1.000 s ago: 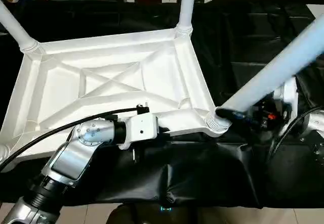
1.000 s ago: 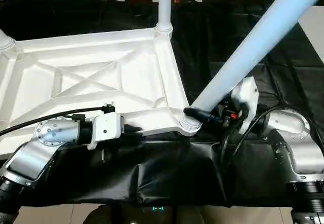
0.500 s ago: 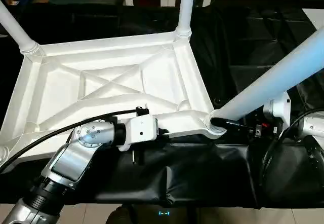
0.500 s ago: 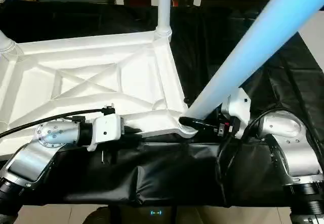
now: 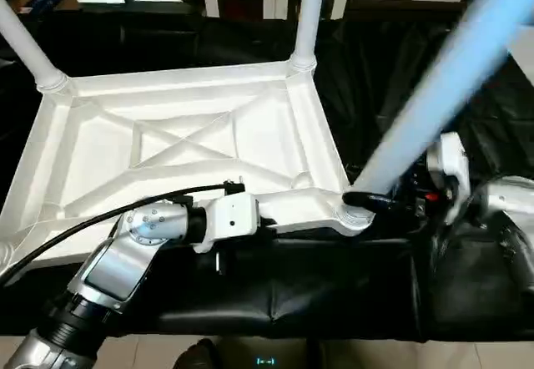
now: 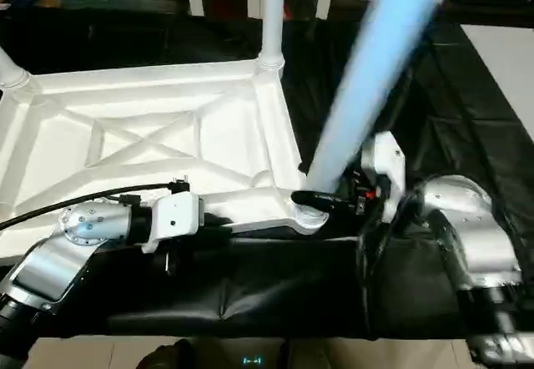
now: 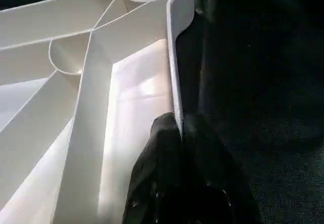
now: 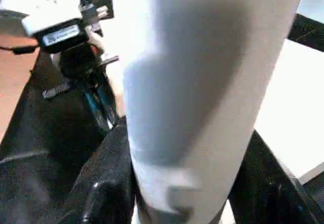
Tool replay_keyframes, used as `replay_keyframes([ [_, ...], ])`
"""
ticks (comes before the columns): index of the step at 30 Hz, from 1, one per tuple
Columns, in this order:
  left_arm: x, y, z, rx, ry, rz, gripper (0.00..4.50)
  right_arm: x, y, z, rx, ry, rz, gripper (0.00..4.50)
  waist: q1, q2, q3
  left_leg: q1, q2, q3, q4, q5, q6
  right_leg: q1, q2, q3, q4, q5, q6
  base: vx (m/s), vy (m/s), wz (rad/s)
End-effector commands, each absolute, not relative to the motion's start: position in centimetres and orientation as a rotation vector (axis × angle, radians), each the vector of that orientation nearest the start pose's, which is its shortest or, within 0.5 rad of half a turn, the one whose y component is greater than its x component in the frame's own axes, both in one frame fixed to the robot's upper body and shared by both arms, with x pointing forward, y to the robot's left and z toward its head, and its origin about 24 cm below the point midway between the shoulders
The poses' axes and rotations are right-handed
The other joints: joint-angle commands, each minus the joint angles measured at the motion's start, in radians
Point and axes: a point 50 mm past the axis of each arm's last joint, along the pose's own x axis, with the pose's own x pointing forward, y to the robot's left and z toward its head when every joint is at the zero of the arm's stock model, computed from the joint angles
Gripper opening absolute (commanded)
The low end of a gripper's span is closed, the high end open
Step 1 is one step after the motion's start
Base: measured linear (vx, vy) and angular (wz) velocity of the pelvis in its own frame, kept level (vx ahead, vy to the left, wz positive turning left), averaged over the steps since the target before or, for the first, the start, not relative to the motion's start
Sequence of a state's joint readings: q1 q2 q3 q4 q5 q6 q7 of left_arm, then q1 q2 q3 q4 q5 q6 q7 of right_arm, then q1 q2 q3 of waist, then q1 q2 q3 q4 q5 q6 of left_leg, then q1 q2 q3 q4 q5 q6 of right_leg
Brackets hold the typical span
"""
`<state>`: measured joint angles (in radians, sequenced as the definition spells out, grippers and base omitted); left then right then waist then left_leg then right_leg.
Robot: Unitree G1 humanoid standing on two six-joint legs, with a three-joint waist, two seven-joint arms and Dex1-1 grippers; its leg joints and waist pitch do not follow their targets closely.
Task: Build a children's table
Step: Insert table leg to table base
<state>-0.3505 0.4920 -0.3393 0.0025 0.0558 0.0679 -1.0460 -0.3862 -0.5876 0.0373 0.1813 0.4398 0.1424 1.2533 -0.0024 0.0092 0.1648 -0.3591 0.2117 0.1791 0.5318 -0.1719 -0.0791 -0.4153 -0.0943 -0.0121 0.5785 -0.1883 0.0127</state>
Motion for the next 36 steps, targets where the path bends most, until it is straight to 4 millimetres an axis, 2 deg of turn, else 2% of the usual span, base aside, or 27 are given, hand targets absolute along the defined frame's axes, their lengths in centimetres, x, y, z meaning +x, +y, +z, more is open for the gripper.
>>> replay_keyframes([
  [1,26.2,10.8,7.3,0.625,0.152,-1.367,0.0,27.6,-18.6,6.6,-0.047,0.309,1.286,1.84,0.003,-0.016,-0.034,0.0,0.006,0.014,-0.046,-0.181,0.111,0.036,-0.019,0.015,-0.062,-0.172,-0.269,0.0,0.0,0.0],
  [4,26.1,10.8,7.3,0.621,0.151,-1.359,0.0,27.7,-19.4,6.2,0.006,0.292,1.184,1.84,0.001,-0.013,-0.032,0.002,0.008,0.01,-0.053,-0.232,0.074,0.031,-0.02,0.017,-0.07,-0.249,-0.238,0.0,0.0,0.0],
  [6,26.1,10.8,7.3,0.62,0.151,-1.358,0.0,27.2,-19.9,5.8,0.011,0.297,1.16,1.84,0.0,-0.015,-0.033,0.004,0.009,0.01,-0.055,-0.24,0.067,0.03,-0.018,0.018,-0.071,-0.249,-0.232,0.0,0.0,0.0],
  [12,26.1,10.8,7.2,0.617,0.154,-1.357,0.0,25.7,-20.7,5.1,0.035,0.3,1.127,1.84,0.007,-0.015,-0.036,0.002,0.007,0.013,-0.052,-0.205,0.083,0.031,-0.014,0.019,-0.069,-0.17,-0.229,0.0,0.0,0.0],
  [14,26.2,10.8,7.2,0.616,0.155,-1.356,0.0,25.4,-20.9,4.9,0.051,0.287,1.1,1.84,0.009,-0.011,-0.037,0.001,0.007,0.012,-0.053,-0.203,0.085,0.031,-0.014,0.018,-0.068,-0.162,-0.233,0.0,0.0,0.0],
  [17,26.2,10.8,7.1,0.614,0.157,-1.356,0.0,25.2,-21.1,4.8,0.064,0.271,1.065,1.84,0.009,-0.013,-0.035,-0.001,0.007,0.013,-0.055,-0.225,0.079,0.03,-0.015,0.019,-0.073,-0.191,-0.228,0.0,0.0,0.0],
  [18,26.2,10.8,7.1,0.613,0.157,-1.356,0.0,25.0,-21.2,4.7,0.072,0.264,1.048,1.84,0.011,-0.008,-0.034,0.0,0.008,0.011,-0.058,-0.238,0.073,0.029,-0.016,0.018,-0.074,-0.211,-0.223,0.0,0.0,0.0],
  [19,26.2,10.8,7.1,0.611,0.158,-1.356,0.0,24.5,-21.4,4.4,0.086,0.253,1.019,1.84,0.011,-0.011,-0.033,0.0,0.009,0.011,-0.059,-0.247,0.068,0.028,-0.016,0.019,-0.077,-0.225,-0.215,0.0,0.0,0.0],
  [20,26.2,10.8,7.1,0.611,0.158,-1.356,0.0,24.3,-21.4,4.3,0.09,0.257,1.015,1.84,0.012,-0.006,-0.033,0.001,0.009,0.01,-0.06,-0.252,0.065,0.027,-0.016,0.019,-0.077,-0.225,-0.211,0.0,0.0,0.0],
  [22,26.3,10.9,7.2,0.61,0.159,-1.355,0.0,23.7,-21.3,3.9,0.068,0.279,1.03,1.84,0.011,-0.009,-0.034,-0.002,0.008,0.009,-0.06,-0.251,0.063,0.029,-0.014,0.018,-0.076,-0.219,-0.208,0.0,0.0,0.0],
  [25,26.3,10.8,7.2,0.611,0.159,-1.354,0.0,23.1,-21.2,3.5,0.029,0.304,1.06,1.84,0.013,-0.007,-0.032,0.0,0.009,0.011,-0.062,-0.261,0.06,0.026,-0.015,0.019,-0.079,-0.23,-0.202,0.0,0.0,0.0],
  [26,26.3,10.8,7.2,0.611,0.159,-1.354,0.0,22.9,-21.2,3.4,0.016,0.311,1.07,1.84,0.013,-0.009,-0.033,-0.001,0.008,0.01,-0.061,-0.257,0.061,0.027,-0.014,0.019,-0.079,-0.226,-0.201,0.0,0.0,0.0],
  [30,26.3,10.7,7.2,0.61,0.159,-1.355,0.0,22.1,-20.8,3.0,-0.051,0.352,1.139,1.84,0.019,-0.009,-0.034,-0.002,0.008,0.011,-0.059,-0.225,0.068,0.03,-0.013,0.018,-0.075,-0.178,-0.197,0.0,0.0,0.0],
  [33,26.3,10.6,7.1,0.609,0.159,-1.356,0.0,22.1,-20.6,3.0,-0.042,0.36,1.145,1.84,0.02,-0.01,-0.03,-0.003,0.008,0.01,-0.064,-0.256,0.064,0.028,-0.015,0.019,-0.08,-0.23,-0.189,0.0,0.0,0.0],
  [35,26.3,10.6,7.2,0.607,0.157,-1.355,0.0,23.1,-20.6,4.0,0.064,0.293,1.062,1.84,0.019,-0.01,-0.029,-0.003,0.009,0.008,-0.067,-0.28,0.056,0.026,-0.016,0.02,-0.084,-0.272,-0.18,0.0,0.0,0.0],
  [36,26.3,10.6,7.2,0.606,0.155,-1.354,0.0,24.4,-21.1,5.4,0.146,0.216,0.982,1.84,0.018,-0.011,-0.028,-0.002,0.008,0.007,-0.069,-0.289,0.052,0.025,-0.017,0.021,-0.085,-0.288,-0.176,0.0,0.0,0.0],
])
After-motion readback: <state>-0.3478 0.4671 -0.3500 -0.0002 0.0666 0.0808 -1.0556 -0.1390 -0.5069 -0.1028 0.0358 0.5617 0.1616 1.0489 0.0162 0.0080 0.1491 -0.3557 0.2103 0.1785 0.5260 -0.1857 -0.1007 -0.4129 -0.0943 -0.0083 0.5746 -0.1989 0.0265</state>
